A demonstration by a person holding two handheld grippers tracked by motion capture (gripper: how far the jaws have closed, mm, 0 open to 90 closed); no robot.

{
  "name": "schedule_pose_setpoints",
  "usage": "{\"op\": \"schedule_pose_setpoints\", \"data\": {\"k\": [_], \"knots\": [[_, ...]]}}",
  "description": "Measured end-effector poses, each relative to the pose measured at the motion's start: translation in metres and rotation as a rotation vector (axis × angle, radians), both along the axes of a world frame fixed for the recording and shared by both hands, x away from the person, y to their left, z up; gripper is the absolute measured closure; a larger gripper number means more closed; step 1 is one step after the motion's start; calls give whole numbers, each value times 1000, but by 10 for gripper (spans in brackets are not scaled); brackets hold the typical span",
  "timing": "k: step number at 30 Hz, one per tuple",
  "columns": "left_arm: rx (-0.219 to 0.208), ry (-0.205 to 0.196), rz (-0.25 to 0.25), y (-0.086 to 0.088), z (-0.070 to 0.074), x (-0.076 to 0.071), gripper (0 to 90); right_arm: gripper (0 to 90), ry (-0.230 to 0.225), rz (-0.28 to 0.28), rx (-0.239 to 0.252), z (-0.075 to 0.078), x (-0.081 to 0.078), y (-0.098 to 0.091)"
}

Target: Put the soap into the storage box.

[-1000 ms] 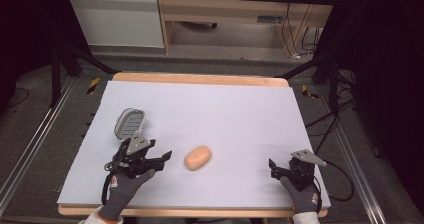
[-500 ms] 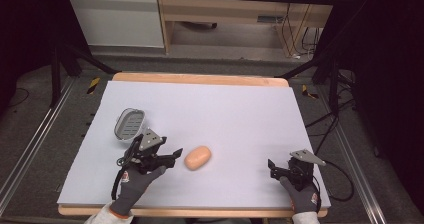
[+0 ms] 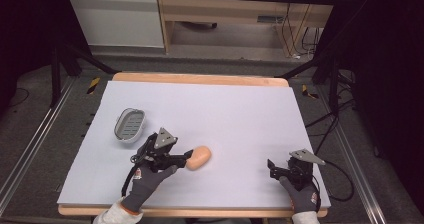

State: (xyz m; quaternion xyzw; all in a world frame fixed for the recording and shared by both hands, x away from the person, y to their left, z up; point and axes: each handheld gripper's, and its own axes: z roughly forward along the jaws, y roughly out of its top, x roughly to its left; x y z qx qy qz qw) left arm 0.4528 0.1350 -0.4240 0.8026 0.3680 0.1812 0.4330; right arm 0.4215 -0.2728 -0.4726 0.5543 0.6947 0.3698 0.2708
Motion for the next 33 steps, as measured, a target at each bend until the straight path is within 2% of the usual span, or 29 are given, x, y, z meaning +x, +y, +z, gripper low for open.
{"op": "schedule_pose_setpoints", "data": {"k": [7, 33], "knots": [[26, 14, -18, -12, -7, 4, 276, 67, 0, 2, 1, 0, 0, 0], [93, 67, -66, -38, -26, 12, 221, 66, 11, 9, 3, -1, 2, 2]]}}
